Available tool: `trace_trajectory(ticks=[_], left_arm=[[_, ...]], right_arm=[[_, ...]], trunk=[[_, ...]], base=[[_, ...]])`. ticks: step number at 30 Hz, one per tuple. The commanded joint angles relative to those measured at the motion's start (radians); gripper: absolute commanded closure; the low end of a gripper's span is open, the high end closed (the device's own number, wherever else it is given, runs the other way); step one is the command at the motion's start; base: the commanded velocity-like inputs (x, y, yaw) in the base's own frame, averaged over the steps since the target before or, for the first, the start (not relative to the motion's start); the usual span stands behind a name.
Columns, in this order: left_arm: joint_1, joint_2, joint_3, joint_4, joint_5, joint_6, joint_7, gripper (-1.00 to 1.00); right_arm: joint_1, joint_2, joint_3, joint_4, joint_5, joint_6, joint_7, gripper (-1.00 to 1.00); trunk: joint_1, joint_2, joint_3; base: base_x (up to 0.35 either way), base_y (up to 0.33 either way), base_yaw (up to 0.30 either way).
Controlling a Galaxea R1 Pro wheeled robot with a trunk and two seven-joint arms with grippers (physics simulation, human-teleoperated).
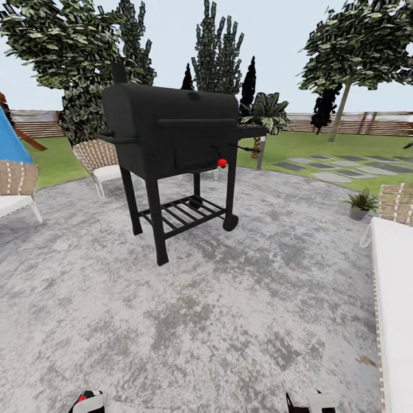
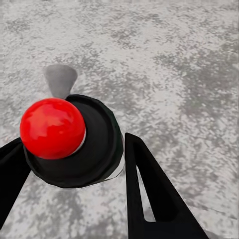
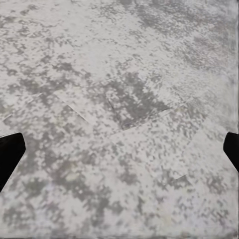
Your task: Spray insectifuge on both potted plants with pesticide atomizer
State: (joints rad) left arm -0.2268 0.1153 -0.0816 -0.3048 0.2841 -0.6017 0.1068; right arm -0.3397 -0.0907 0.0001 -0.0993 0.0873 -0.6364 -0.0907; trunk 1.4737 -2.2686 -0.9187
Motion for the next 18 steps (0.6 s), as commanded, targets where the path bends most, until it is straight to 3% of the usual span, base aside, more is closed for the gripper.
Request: trace_trajectory(ticks=[1, 11, 18], left_arm=[[0.000, 0.001, -0.007, 0.000, 0.005, -0.004, 0.009, 1.00], [0.000, 0.001, -0.007, -0.001, 0.001, -0.009, -0.001, 1.00], [0.000, 0.000, -0.007, 0.000, 0.005, -0.009, -0.001, 1.00]], right_arm=[[-0.001, 0.000, 0.000, 0.001, 0.009, -0.002, -0.009, -1.00], [-0.001, 0.000, 0.001, 0.001, 0.009, -0.002, -0.008, -1.00], [-0.001, 0.000, 0.001, 0.001, 0.009, -0.002, -0.007, -1.00]], trunk=[[0.000, 0.000, -0.001], [0.000, 0.000, -0.001], [0.000, 0.000, -0.001]], base=[[0.000, 0.000, -0.266], [0.005, 0.000, -0.266], [0.263, 0.026, -0.266]])
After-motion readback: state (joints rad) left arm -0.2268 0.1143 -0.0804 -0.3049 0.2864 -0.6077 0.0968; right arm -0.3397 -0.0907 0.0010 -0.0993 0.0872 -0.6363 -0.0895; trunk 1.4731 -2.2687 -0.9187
